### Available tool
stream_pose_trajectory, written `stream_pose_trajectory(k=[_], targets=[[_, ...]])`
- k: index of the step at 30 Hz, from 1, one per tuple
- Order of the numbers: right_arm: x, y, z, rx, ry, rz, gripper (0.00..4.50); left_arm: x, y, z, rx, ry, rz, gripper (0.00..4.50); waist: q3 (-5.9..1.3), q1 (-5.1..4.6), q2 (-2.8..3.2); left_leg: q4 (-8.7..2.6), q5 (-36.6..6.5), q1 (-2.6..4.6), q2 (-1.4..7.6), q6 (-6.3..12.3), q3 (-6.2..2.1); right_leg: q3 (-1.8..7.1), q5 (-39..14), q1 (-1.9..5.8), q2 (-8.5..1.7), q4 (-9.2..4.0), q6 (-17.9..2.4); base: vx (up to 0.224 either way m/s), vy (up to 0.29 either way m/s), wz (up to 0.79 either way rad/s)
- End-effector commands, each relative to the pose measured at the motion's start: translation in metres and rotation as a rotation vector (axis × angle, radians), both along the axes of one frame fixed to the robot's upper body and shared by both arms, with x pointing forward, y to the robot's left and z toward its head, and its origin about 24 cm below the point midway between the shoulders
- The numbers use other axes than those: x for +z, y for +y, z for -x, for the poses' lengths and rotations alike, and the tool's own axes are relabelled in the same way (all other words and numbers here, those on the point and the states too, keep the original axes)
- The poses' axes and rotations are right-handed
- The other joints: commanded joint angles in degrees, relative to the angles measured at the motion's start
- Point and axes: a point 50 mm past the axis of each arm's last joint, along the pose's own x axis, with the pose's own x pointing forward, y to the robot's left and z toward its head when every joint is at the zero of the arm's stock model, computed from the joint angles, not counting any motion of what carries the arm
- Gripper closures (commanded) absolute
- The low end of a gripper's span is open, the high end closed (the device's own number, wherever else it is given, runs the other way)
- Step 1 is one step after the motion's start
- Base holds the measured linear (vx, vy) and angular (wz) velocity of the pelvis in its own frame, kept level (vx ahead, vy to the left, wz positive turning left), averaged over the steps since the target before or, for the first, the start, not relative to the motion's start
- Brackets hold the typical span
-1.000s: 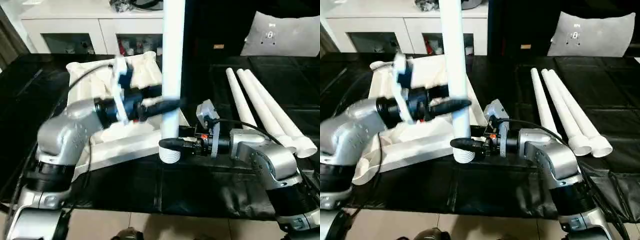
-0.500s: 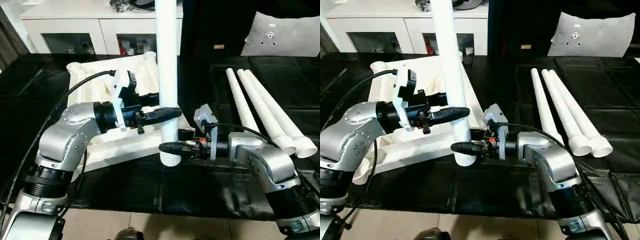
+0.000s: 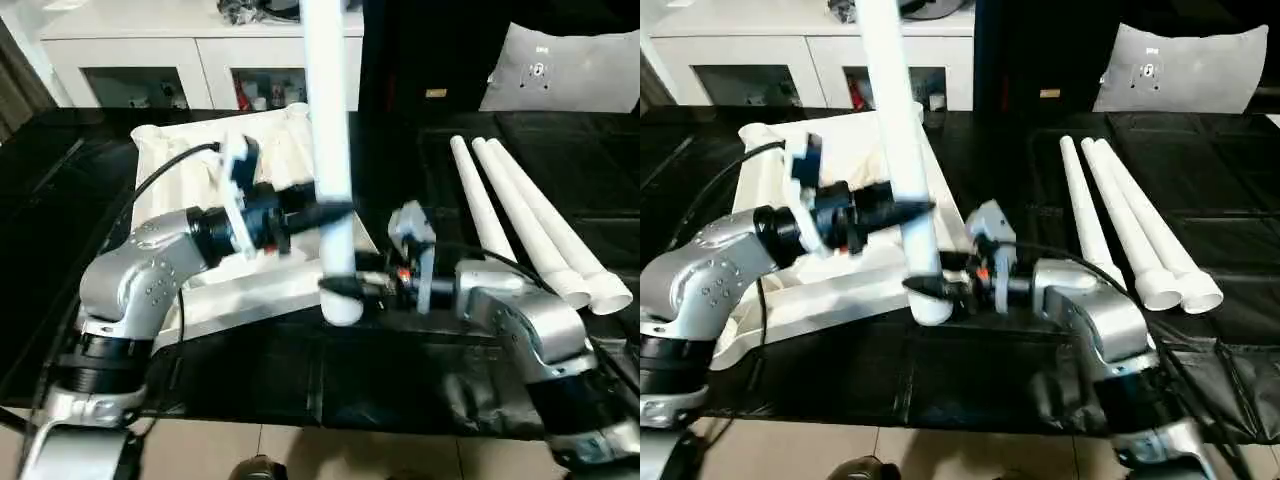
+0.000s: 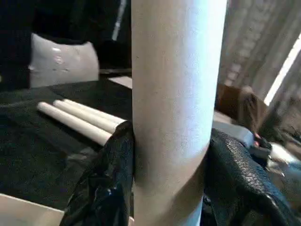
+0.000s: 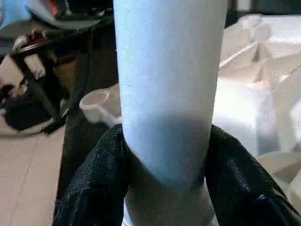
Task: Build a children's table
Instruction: Insert table leg to table base
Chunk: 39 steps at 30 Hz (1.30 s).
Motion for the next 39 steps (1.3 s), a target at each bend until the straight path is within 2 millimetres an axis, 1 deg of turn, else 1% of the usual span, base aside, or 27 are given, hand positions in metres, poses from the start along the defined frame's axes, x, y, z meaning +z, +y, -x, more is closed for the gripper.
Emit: stream_pose_trajectory(k=[1,2,4,6,7,8,9,10,11,12,13,14,16,17,18,19,21,22,25,26,31,32,33,34,36,38,39], targets=[[0.010,-0.005,-0.007,-0.052,-0.022,-0.025,1.87,0.006,0.001,-0.004,0.034,0.009,0.005,2.65,-4.36,-0.12,-0.41,-4.05,-9.8,1.49,1.62,-1.02,-0.60,1.40,-7.2,2.53,-2.92,-4.42,-12.9,0.000,0.000,0.00],[0.011,-0.005,-0.007,-0.054,-0.023,-0.030,1.83,0.007,0.001,-0.005,0.055,0.017,0.003,2.65,-4.37,-0.08,-0.42,-4.05,-9.6,1.42,1.61,-1.02,-0.61,1.40,-7.0,2.62,-2.93,-4.40,-12.8,0.000,0.000,0.00],[0.012,-0.006,-0.008,-0.061,-0.026,-0.035,1.54,0.006,0.000,-0.009,0.093,0.041,-0.004,2.66,-4.42,-0.12,-0.36,-3.97,-8.8,1.38,1.61,-0.82,-0.52,1.42,-5.7,2.64,-2.88,-4.34,-12.6,0.000,0.000,0.00],[0.014,-0.008,-0.010,-0.099,-0.036,-0.058,1.46,0.006,0.000,-0.012,0.141,0.071,-0.018,2.66,-4.45,-0.06,-0.37,-3.94,-8.0,1.28,1.53,-0.56,-0.55,1.39,-4.9,2.70,-2.87,-4.35,-12.5,0.000,0.000,0.00],[0.015,-0.009,-0.011,-0.115,-0.039,-0.068,1.30,0.005,0.000,-0.013,0.158,0.082,-0.019,2.66,-4.50,-0.07,-0.33,-3.90,-8.1,1.33,1.57,-0.65,-0.53,1.39,-4.6,2.67,-2.88,-4.23,-12.6,0.000,0.000,0.00],[0.018,-0.011,-0.015,-0.171,-0.055,-0.098,1.30,0.006,0.000,-0.014,0.172,0.090,-0.019,2.66,-4.49,-0.05,-0.40,-3.91,-8.2,1.34,1.53,-0.59,-0.59,1.32,-4.8,2.72,-2.91,-4.34,-12.7,0.000,0.000,0.00],[0.020,-0.014,-0.018,-0.220,-0.064,-0.130,1.15,0.006,0.000,-0.014,0.184,0.092,-0.024,2.66,-4.48,-0.10,-0.30,-3.97,-8.3,1.31,1.58,-0.70,-0.56,1.38,-5.2,2.56,-2.98,-4.34,-12.7,0.000,0.000,0.00],[0.021,-0.015,-0.020,-0.242,-0.054,-0.149,1.04,0.007,-0.001,-0.014,0.195,0.098,-0.028,2.66,-4.51,-0.16,-0.39,-3.97,-8.5,1.35,1.56,-0.83,-0.56,1.33,-5.5,2.62,-2.93,-4.36,-12.7,0.000,0.000,0.00],[0.022,-0.016,-0.021,-0.255,-0.058,-0.147,1.04,0.007,-0.001,-0.015,0.205,0.097,-0.037,2.66,-4.46,-0.18,-0.45,-4.01,-8.5,1.36,1.54,-0.79,-0.55,1.35,-5.6,2.62,-2.88,-4.42,-12.6,0.000,0.000,0.00],[0.023,-0.017,-0.021,-0.263,-0.062,-0.142,0.92,0.008,-0.001,-0.015,0.212,0.096,-0.042,2.66,-4.46,-0.09,-0.38,-3.99,-8.5,1.45,1.56,-0.91,-0.58,1.32,-6.0,2.59,-2.87,-4.47,-12.5,0.000,0.000,0.00],[0.022,-0.017,-0.021,-0.279,-0.074,-0.123,0.68,0.009,-0.002,-0.015,0.223,0.091,-0.046,2.66,-4.41,-0.11,-0.55,-4.02,-8.4,1.37,1.55,-0.94,-0.54,1.35,-6.1,2.64,-2.87,-4.54,-12.3,0.000,0.000,0.00],[0.022,-0.017,-0.021,-0.305,-0.101,-0.093,0.68,0.010,-0.003,-0.015,0.235,0.080,-0.050,2.66,-4.37,-0.08,-0.57,-4.05,-8.4,1.34,1.53,-1.08,-0.53,1.35,-6.6,2.64,-2.89,-4.58,-12.1,0.000,0.000,0.00],[0.019,-0.010,-0.014,-0.253,-0.048,-0.073,0.59,0.011,-0.006,-0.014,0.242,0.068,-0.071,2.66,-4.30,-0.12,-0.51,-4.12,-8.3,1.29,1.52,-1.07,-0.58,1.37,-6.8,2.69,-2.83,-4.60,-11.6,0.000,0.000,0.00],[0.017,-0.007,-0.011,-0.250,-0.024,-0.052,0.46,0.011,-0.008,-0.012,0.245,0.058,-0.094,2.66,-4.32,-0.07,-0.59,-4.16,-8.2,1.28,1.57,-0.99,-0.64,1.36,-6.8,2.76,-2.82,-4.59,-11.4,0.000,0.000,0.00],[0.016,-0.007,-0.011,-0.253,-0.022,-0.049,0.46,0.011,-0.009,-0.012,0.245,0.056,-0.098,2.66,-4.37,-0.04,-0.55,-4.16,-7.9,1.30,1.63,-0.92,-0.66,1.40,-6.3,2.74,-2.90,-4.52,-11.3,0.000,0.000,0.00],[0.015,-0.006,-0.011,-0.262,-0.014,-0.041,0.32,0.011,-0.010,-0.011,0.246,0.053,-0.107,2.66,-4.39,-0.05,-0.54,-4.12,-7.8,1.26,1.58,-0.91,-0.63,1.39,-6.3,2.65,-2.91,-4.52,-11.3,0.000,0.000,0.00],[0.015,-0.004,-0.011,-0.269,-0.012,-0.030,0.32,0.011,-0.012,-0.010,0.244,0.045,-0.115,2.66,-4.30,-0.06,-0.51,-4.16,-8.4,1.31,1.58,-1.27,-0.58,1.42,-7.4,2.50,-2.93,-4.68,-11.2,0.000,0.000,0.00],[0.013,-0.001,-0.010,-0.268,-0.006,-0.013,0.32,0.013,-0.015,-0.009,0.245,0.034,-0.128,2.66,-4.24,-0.12,-0.69,-4.24,-9.0,1.33,1.62,-1.60,-0.57,1.45,-8.2,2.49,-2.87,-4.75,-10.9,0.000,0.000,0.00],[0.012,0.002,-0.008,-0.258,0.007,0.000,0.32,0.014,-0.018,-0.008,0.244,0.021,-0.140,2.66,-4.18,-0.09,-0.66,-4.28,-9.4,1.35,1.59,-1.90,-0.59,1.52,-9.6,2.44,-2.95,-4.87,-10.3,0.000,0.000,0.00],[0.011,0.005,-0.007,-0.246,0.020,0.018,0.32,0.016,-0.021,-0.007,0.239,0.006,-0.155,2.66,-4.17,-0.12,-0.62,-4.31,-9.4,1.33,1.60,-1.97,-0.61,1.51,-9.8,2.41,-2.96,-4.89,-10.2,0.000,0.000,0.00],[0.006,0.007,-0.010,-0.257,0.055,0.066,0.32,0.018,-0.026,-0.005,0.221,-0.031,-0.196,2.66,-4.15,-0.13,-0.63,-4.35,-9.3,1.31,1.56,-2.39,-0.62,1.54,-9.8,2.31,-2.90,-4.90,-9.7,0.000,0.000,0.00],[0.005,0.007,-0.010,-0.258,0.056,0.069,0.32,0.018,-0.026,-0.005,0.221,-0.031,-0.197,2.66,-4.13,-0.16,-0.81,-4.40,-9.4,1.28,1.55,-2.57,-0.61,1.54,-10.1,2.33,-2.89,-4.95,-9.5,0.000,0.000,0.00],[0.005,0.007,-0.010,-0.257,0.059,0.071,0.32,0.018,-0.027,-0.005,0.219,-0.034,-0.200,2.66,-4.15,-0.14,-0.76,-4.40,-9.4,1.28,1.58,-2.65,-0.63,1.56,-10.0,2.36,-2.95,-4.90,-9.5,0.000,0.000,0.00],[0.004,0.008,-0.011,-0.255,0.064,0.074,0.46,0.018,-0.028,-0.005,0.209,-0.041,-0.212,2.66,-4.15,-0.14,-0.80,-4.37,-9.5,1.31,1.57,-2.62,-0.63,1.57,-10.0,2.33,-2.98,-4.91,-9.4,0.000,0.000,0.00],[0.004,0.010,-0.012,-0.251,0.070,0.080,0.46,0.017,-0.031,-0.004,0.194,-0.050,-0.231,2.66,-4.16,-0.16,-0.81,-4.33,-9.3,1.24,1.54,-2.56,-0.59,1.59,-9.9,2.36,-3.00,-4.97,-9.5,0.000,0.000,0.00],[0.005,0.012,-0.013,-0.243,0.073,0.078,0.78,0.017,-0.033,-0.003,0.174,-0.062,-0.246,2.66,-4.17,-0.15,-0.90,-4.34,-8.8,1.21,1.55,-2.40,-0.58,1.58,-9.3,2.37,-2.95,-4.87,-9.5,0.000,0.000,0.00],[0.005,0.013,-0.013,-0.240,0.073,0.077,0.78,0.017,-0.034,-0.003,0.171,-0.065,-0.248,2.66,-4.18,-0.17,-0.87,-4.34,-8.6,1.18,1.54,-2.38,-0.59,1.58,-9.1,2.39,-3.01,-4.82,-9.6,0.000,0.000,0.00]])
